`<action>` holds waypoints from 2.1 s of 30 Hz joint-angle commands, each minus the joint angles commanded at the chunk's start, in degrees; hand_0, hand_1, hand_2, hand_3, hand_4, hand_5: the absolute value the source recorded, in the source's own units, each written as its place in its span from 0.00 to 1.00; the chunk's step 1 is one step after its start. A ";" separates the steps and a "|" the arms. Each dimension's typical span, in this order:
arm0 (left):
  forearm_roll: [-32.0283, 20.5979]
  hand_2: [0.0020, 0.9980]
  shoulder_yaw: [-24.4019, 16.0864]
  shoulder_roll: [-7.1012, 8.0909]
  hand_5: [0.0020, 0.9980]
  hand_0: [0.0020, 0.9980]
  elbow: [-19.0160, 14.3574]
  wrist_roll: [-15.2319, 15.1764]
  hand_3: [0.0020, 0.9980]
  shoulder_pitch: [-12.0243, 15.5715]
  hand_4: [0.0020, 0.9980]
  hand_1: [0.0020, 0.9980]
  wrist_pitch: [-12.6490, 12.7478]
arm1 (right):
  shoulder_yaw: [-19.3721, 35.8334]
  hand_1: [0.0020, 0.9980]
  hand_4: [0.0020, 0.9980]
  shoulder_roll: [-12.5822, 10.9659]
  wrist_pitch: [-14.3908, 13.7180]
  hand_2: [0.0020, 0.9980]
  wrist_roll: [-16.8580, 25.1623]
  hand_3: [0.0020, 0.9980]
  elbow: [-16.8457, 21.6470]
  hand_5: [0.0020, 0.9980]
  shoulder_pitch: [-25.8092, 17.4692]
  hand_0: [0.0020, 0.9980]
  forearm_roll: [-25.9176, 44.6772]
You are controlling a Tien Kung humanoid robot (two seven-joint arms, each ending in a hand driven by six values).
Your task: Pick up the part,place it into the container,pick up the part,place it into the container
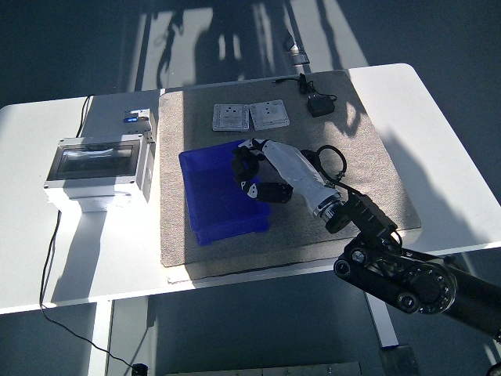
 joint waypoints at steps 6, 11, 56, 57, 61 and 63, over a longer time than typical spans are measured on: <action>-0.90 0.69 0.10 -0.03 0.83 0.62 0.00 0.10 0.64 0.04 0.64 0.63 -0.11 | -0.56 0.64 0.43 -0.21 0.12 0.66 0.68 0.63 -1.17 0.00 -0.09 0.67 1.53; -0.91 0.69 0.18 -0.05 0.83 0.62 0.00 0.04 0.64 0.03 0.64 0.63 -0.18 | -0.86 0.68 0.45 -0.23 1.24 0.70 0.34 0.65 -1.81 0.00 0.29 0.78 0.90; -0.11 0.68 -0.84 -0.17 0.81 0.62 0.00 -0.87 0.64 -1.22 0.64 0.63 -0.40 | -4.53 0.96 0.90 -1.35 6.67 0.95 -4.39 1.00 -1.32 0.35 4.22 1.00 -0.04; -0.05 0.68 -0.90 -0.18 0.81 0.62 0.00 -0.85 0.64 -1.17 0.64 0.63 -0.36 | -3.66 0.96 0.90 -1.49 5.50 0.95 -4.25 1.00 -1.41 0.35 4.05 1.00 0.24; -0.08 0.68 -1.03 -0.09 0.81 0.62 0.00 -0.93 0.64 -0.86 0.64 0.63 -0.16 | 0.81 0.99 0.93 -2.76 1.37 0.99 -4.85 1.00 -3.04 0.40 3.81 1.00 1.36; -0.15 0.68 -1.04 -0.04 0.81 0.62 0.00 -1.08 0.64 -0.80 0.64 0.63 -0.04 | 2.87 0.99 0.93 -3.20 0.58 0.99 -5.55 1.00 -5.17 0.40 4.58 1.00 1.98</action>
